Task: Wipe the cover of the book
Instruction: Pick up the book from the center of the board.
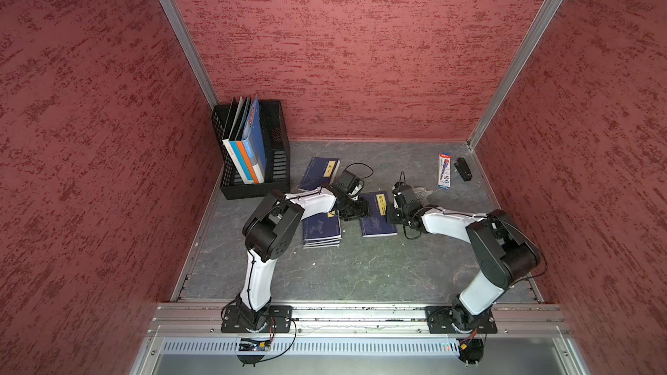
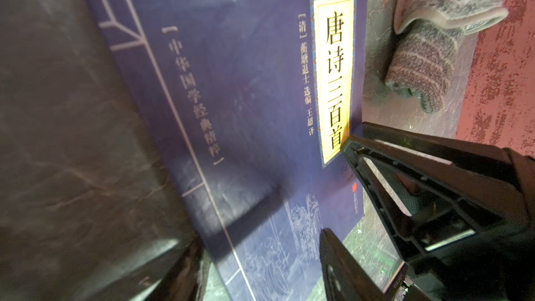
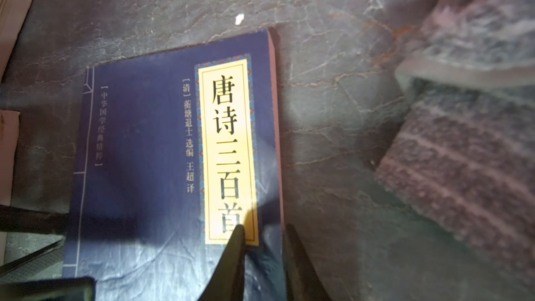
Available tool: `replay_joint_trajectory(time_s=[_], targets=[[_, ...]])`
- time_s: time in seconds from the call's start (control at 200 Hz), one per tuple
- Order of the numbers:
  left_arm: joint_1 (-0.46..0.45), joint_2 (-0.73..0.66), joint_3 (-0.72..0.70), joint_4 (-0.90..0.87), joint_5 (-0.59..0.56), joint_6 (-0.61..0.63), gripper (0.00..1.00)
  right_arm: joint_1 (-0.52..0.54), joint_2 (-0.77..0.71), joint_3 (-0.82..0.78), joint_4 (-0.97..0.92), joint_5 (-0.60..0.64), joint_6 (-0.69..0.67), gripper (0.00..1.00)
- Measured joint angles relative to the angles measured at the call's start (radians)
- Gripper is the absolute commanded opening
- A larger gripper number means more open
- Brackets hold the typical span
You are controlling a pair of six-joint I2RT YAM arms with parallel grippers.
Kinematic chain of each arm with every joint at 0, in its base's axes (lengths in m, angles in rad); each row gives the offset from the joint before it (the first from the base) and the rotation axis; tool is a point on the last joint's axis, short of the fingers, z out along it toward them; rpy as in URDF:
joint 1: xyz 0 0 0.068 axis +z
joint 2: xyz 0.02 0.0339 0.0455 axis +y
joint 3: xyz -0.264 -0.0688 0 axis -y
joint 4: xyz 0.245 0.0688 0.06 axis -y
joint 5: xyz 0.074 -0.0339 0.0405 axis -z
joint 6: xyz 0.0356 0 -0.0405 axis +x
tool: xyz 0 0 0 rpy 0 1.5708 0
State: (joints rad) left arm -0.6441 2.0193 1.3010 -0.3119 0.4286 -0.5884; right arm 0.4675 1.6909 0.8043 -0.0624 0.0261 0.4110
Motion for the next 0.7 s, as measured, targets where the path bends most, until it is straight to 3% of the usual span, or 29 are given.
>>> replay_joint_trajectory(time_s=[0.501,0.696], targets=[[0.001,-0.07,-0.081,0.148,-0.031,-0.051,0.43,-0.008,0.0,-0.005,0.015,-0.005,0.001,0.23],[0.002,-0.076,-0.08,0.166,-0.042,-0.071,0.42,-0.011,0.0,-0.007,0.02,-0.005,0.003,0.23]])
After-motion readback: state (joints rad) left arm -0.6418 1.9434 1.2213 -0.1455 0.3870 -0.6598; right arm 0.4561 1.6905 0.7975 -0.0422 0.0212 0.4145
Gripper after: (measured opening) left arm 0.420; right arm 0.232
